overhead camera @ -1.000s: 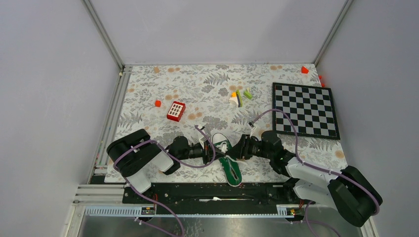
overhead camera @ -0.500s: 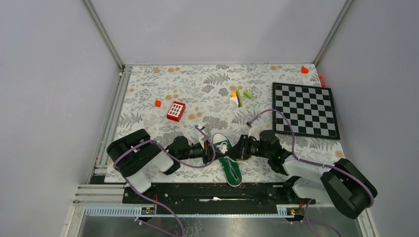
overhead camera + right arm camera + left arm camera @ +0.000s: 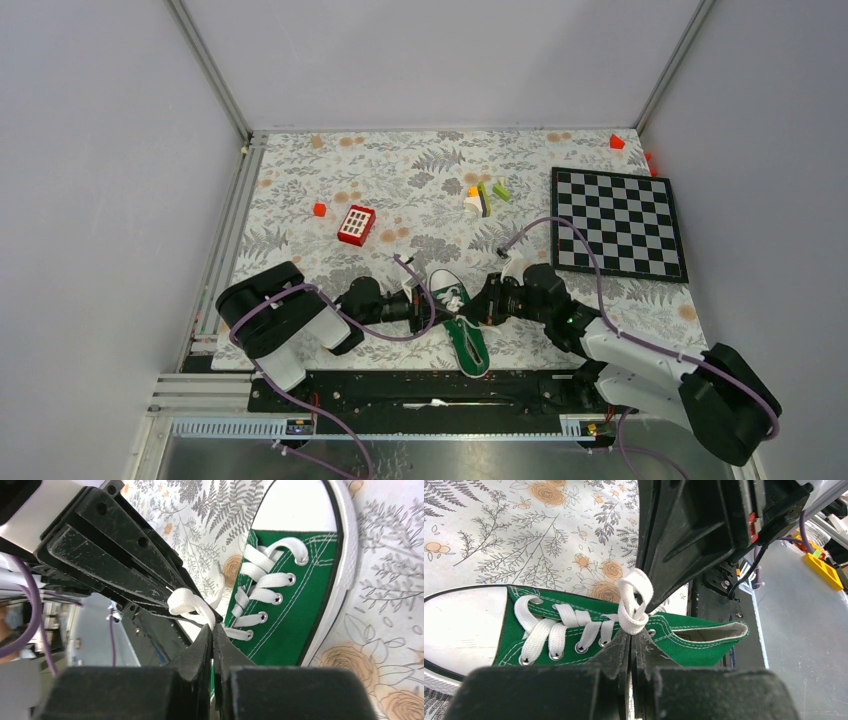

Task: Tie the shoes
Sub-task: Cross the shoelace with the shoelace.

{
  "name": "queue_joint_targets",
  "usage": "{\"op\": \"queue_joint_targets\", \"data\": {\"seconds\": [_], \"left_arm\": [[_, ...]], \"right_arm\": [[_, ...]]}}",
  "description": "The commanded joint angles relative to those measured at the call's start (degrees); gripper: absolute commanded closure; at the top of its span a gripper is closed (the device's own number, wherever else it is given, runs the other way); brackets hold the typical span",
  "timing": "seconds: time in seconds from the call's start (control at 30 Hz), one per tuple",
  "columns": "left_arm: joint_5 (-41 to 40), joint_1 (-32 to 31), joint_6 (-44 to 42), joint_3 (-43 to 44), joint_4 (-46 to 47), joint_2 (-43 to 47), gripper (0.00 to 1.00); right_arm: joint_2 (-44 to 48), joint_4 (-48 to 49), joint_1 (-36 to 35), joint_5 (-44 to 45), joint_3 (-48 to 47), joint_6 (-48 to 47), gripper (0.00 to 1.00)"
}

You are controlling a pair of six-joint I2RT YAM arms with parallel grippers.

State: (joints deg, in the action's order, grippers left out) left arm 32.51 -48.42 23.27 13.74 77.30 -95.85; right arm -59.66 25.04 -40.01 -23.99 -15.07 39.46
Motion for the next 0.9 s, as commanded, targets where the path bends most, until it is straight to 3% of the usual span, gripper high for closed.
{"op": "queue_joint_targets", "data": {"seconds": [0.0,0.27,0.57,0.87], "left_arm": [[2.11,-0.07,1.35,-0.09,4.62,0.7,1.0],[1.76,-0.18,2.98,0.92,4.7,0.13,1.0],[1.63,-0.6,3.37,0.16,4.79,-0.26,1.0],[2.02,-0.58,3.2,0.06,4.79,-0.28,1.0]], "right_arm": [[4.55,-8.06,-3.39,9.36,-3.12,-7.76,1.0],[4.03,-9.77,-10.48,17.22,-4.5,-10.16,1.0],[5.65,-9.95,-21.59,41.48,-4.8,-8.51,1.0],[1.39,-8.61,-25.67,52.34,-6.56,-7.87,0.93]]}}
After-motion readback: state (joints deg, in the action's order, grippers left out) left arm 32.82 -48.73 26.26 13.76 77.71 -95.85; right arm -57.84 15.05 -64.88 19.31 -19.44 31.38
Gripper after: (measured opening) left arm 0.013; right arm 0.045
